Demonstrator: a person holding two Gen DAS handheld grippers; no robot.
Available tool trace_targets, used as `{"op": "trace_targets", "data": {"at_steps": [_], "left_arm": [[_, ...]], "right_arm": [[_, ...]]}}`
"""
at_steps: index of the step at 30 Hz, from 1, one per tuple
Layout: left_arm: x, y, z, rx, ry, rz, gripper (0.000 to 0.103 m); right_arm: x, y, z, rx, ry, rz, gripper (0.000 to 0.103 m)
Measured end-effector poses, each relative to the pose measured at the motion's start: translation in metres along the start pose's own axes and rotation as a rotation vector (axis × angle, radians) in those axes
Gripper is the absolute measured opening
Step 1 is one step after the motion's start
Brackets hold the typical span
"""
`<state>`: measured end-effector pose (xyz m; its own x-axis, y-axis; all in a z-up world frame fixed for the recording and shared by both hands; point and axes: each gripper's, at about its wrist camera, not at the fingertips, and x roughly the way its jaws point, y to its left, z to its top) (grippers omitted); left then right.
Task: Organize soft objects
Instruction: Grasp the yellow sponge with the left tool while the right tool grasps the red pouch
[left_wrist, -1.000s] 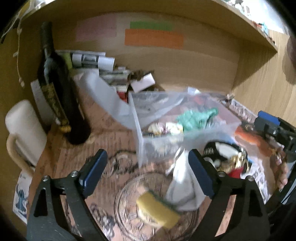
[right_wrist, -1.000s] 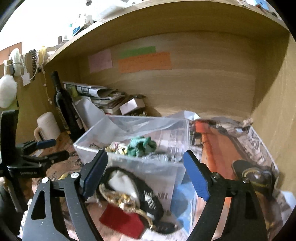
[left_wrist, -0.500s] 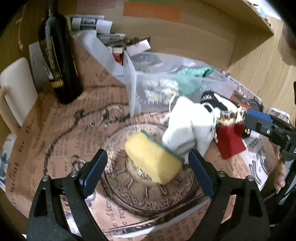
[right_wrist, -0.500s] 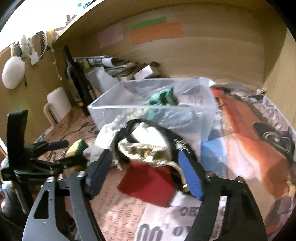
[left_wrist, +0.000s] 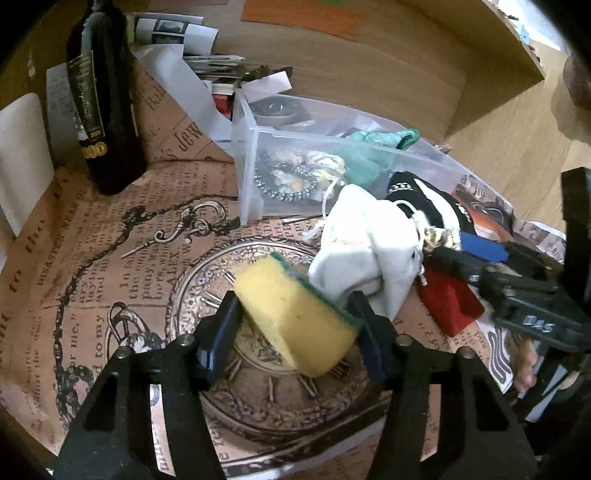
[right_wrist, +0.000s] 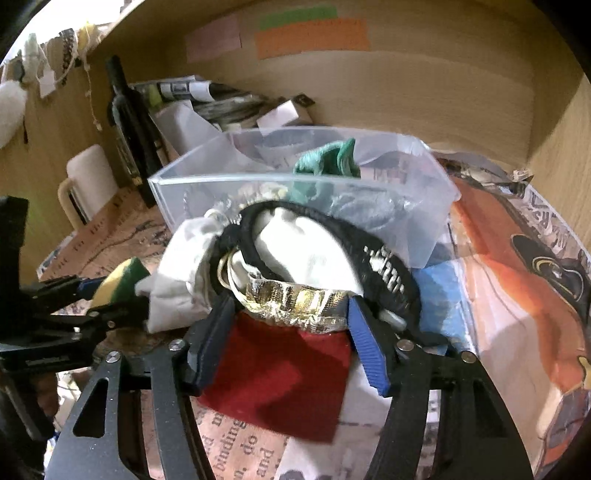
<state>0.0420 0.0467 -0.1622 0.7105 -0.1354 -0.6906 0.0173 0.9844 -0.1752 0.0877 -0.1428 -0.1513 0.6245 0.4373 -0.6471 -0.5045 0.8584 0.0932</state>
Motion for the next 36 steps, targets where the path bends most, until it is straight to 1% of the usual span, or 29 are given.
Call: {"op": "trace_targets", "data": {"at_steps": [5, 6, 7, 8, 9, 13, 19, 28, 33, 36], "left_arm": [[-0.005, 0.003, -0.002, -0.012, -0.007, -0.001, 0.052], [-0.006, 0.004, -0.003, -0.016, -0.01, 0.002, 0.052], [-0.007, 0.006, -0.003, -0.02, -0.013, 0.004, 0.049], [-0.009, 0.007, -0.002, -0.024, -0.014, 0.003, 0.039], [-0.01, 0.008, -0.002, -0.03, -0.011, -0.001, 0.036], [-0.017, 0.011, 0.003, -0.048, -0.031, 0.0, 0.032], [-0.029, 0.013, 0.01, -0.055, -0.076, 0.014, 0.03], [-0.042, 0.019, 0.027, -0.088, -0.136, 0.031, 0.029], [-0.045, 0.017, 0.041, -0.092, -0.168, 0.022, 0.029], [-0.046, 0.013, 0.049, -0.086, -0.184, 0.02, 0.029]], "right_arm": [[0.001, -0.002, -0.002, -0.001, 0.01, 0.008, 0.042], [0.002, -0.002, -0.003, 0.0, 0.014, 0.011, 0.037], [0.003, -0.002, -0.003, -0.002, 0.017, 0.016, 0.032], [0.003, -0.002, -0.004, -0.005, 0.015, 0.023, 0.031], [0.003, -0.001, -0.005, -0.004, 0.007, 0.022, 0.028], [-0.003, -0.003, -0.006, 0.011, -0.02, 0.03, 0.022], [-0.026, -0.008, -0.006, 0.017, -0.067, 0.01, 0.021], [-0.058, -0.017, 0.007, 0.031, -0.166, 0.001, 0.021], [-0.069, -0.023, 0.019, 0.026, -0.226, -0.039, 0.021], [-0.072, -0.027, 0.027, 0.01, -0.257, -0.085, 0.021]]}}
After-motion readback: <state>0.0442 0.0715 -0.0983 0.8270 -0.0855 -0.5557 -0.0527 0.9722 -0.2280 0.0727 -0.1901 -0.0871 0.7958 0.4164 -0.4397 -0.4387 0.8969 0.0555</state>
